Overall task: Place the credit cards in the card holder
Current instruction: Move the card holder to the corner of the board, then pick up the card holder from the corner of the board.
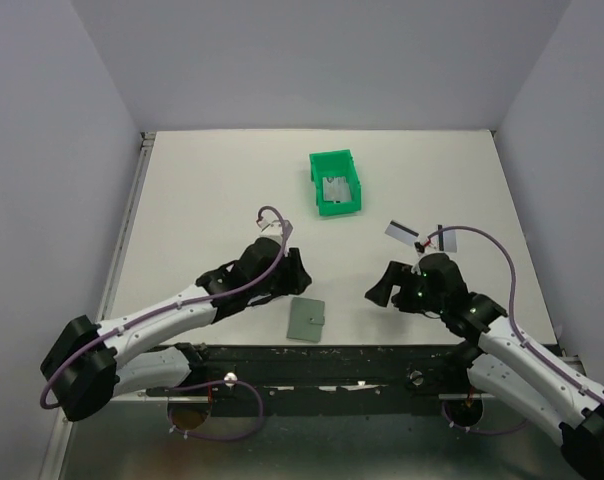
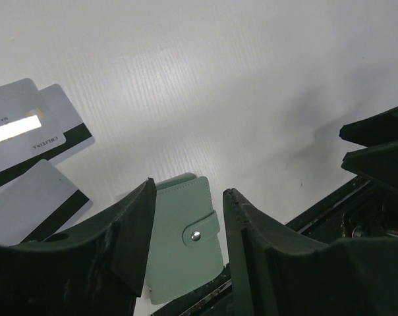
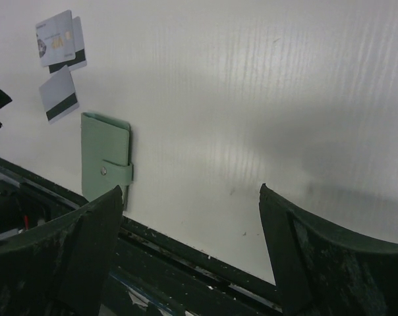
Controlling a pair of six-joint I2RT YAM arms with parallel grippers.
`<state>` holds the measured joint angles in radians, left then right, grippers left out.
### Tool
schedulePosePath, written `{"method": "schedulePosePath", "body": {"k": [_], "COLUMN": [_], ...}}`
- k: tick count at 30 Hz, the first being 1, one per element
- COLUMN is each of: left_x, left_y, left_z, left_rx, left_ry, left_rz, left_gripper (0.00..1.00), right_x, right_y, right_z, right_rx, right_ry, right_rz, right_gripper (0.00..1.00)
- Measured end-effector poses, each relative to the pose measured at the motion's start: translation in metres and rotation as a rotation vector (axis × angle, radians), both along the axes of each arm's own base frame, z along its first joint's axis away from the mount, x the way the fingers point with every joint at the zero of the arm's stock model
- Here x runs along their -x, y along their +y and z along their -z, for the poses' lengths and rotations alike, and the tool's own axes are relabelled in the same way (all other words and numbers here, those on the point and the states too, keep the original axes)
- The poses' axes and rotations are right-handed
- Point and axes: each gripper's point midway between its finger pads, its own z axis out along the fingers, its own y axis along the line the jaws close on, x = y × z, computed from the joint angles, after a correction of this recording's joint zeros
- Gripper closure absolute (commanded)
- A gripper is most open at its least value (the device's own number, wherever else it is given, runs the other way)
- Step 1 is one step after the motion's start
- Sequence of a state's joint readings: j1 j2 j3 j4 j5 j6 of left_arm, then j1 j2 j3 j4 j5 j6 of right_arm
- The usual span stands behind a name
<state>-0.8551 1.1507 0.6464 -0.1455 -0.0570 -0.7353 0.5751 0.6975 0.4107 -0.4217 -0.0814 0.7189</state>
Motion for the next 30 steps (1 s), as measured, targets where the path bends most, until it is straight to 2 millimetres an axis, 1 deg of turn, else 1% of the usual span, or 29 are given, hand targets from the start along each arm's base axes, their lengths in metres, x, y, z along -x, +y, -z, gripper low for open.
{"method": "schedulePosePath", "body": {"k": [2, 4, 9, 11, 16, 22, 30], "left_x": [0.004, 0.012, 0.039, 0.048, 0.054, 0.057, 0.066], "left_y": [0.007, 0.016, 0.043, 0.051, 0.052, 0.039, 0.03], "left_z": [-0.004, 0.006, 0.058, 0.07, 0.075, 0.071, 0.083], "left_rx": [0.021, 0.024, -0.029, -0.029, 0.012, 0.068, 0.07], "left_ry": [-0.021, -0.01, 0.091, 0.117, 0.132, 0.135, 0.171], "left_rz": [-0.012, -0.022, -0.05, -0.064, -0.08, -0.063, -0.035], "left_gripper": [0.43, 0.43, 0.43, 0.43, 0.44, 0.52, 0.55], "right_x": [0.002, 0.003, 0.008, 0.01, 0.021, 0.029, 0.02], "right_y": [0.006, 0.013, 0.028, 0.036, 0.059, 0.081, 0.108], "right_z": [0.004, 0.008, 0.018, 0.019, 0.032, 0.05, 0.05], "right_rx": [-0.029, -0.063, -0.12, -0.133, -0.137, -0.137, -0.199], "right_ry": [0.018, 0.036, 0.085, 0.098, 0.156, 0.216, 0.21], "right_rz": [-0.013, -0.025, -0.052, -0.071, -0.131, -0.167, -0.183], "right_gripper": [0.11, 0.12, 0.15, 0.16, 0.2, 0.23, 0.25]}}
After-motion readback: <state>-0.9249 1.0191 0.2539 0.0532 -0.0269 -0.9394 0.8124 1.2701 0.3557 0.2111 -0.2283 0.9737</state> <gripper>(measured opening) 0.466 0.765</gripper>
